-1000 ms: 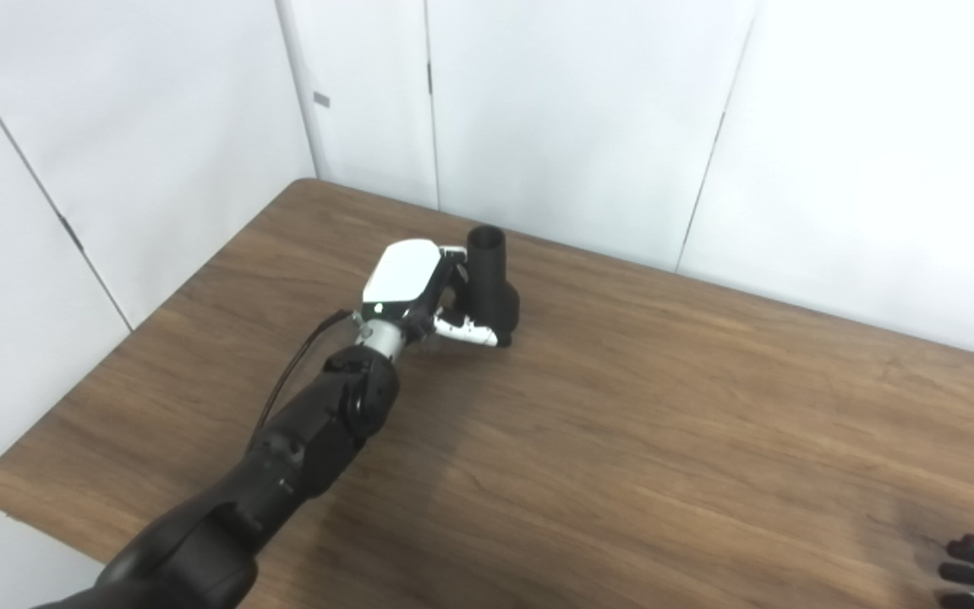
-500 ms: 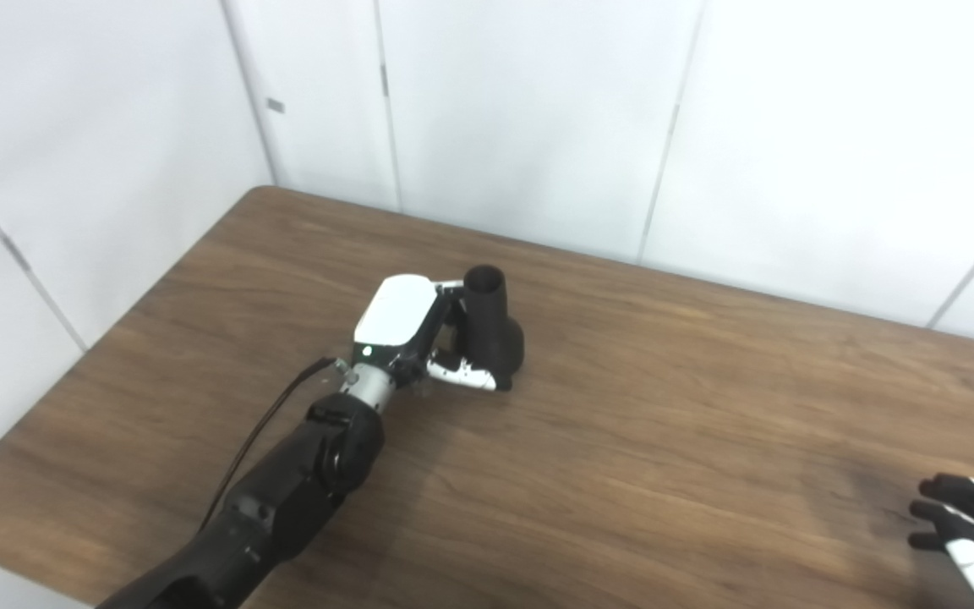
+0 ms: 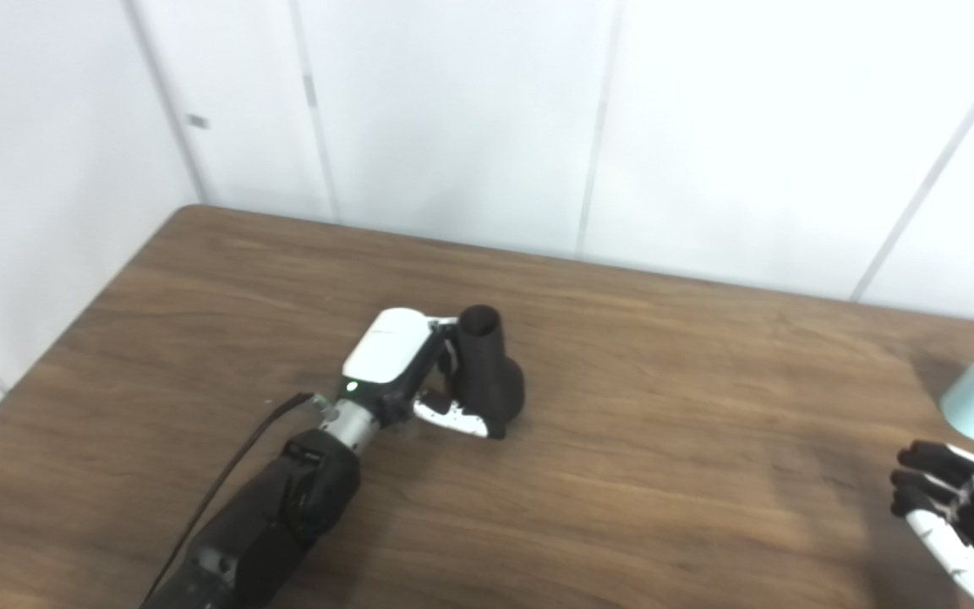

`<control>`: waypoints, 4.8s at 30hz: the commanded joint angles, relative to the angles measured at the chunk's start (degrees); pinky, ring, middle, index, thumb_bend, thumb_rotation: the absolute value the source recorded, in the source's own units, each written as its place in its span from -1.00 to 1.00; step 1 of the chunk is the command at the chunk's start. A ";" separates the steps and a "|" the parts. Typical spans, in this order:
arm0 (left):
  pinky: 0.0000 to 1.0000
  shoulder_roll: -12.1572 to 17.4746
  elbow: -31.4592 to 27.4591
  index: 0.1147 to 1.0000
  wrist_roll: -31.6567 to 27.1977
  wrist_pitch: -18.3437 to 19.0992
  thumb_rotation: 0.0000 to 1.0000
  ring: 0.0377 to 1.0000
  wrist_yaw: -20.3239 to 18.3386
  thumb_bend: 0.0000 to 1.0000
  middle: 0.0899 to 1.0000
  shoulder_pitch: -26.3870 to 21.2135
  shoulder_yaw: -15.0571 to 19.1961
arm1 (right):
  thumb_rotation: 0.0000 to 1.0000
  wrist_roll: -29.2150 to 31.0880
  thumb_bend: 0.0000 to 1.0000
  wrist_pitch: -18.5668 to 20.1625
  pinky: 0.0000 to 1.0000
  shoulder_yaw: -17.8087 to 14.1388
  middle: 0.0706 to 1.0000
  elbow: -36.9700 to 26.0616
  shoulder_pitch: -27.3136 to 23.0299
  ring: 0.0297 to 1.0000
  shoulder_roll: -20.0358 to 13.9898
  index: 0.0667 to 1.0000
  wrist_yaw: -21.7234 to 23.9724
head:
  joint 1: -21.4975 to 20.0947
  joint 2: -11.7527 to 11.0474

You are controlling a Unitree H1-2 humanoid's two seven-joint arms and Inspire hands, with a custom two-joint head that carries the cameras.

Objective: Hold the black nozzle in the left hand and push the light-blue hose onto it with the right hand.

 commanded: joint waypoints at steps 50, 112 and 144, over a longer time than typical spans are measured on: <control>-0.56 -3.95 8.21 -0.06 6.77 -13.55 -1.00 -0.33 7.01 -0.01 -0.23 -1.04 -13.03 | -0.29 -16.51 0.75 2.99 0.59 -8.77 0.77 10.85 -13.34 0.73 -2.05 0.87 -14.02 | -21.38 -0.49; -0.52 -2.42 4.51 -0.05 6.28 -13.55 -1.00 -0.32 7.65 -0.01 -0.23 0.60 -15.97 | -0.52 -15.71 0.79 2.34 0.49 -1.05 0.71 44.73 -35.06 0.64 -9.31 0.80 -15.74 | -20.00 0.52; -0.54 -2.75 4.10 -0.06 6.51 -13.57 -1.00 -0.33 6.27 -0.01 -0.24 1.60 -14.09 | -1.00 -14.84 0.03 -2.61 -0.31 -0.45 -0.14 45.07 -33.84 -0.24 -8.76 -0.03 -18.80 | -19.84 1.37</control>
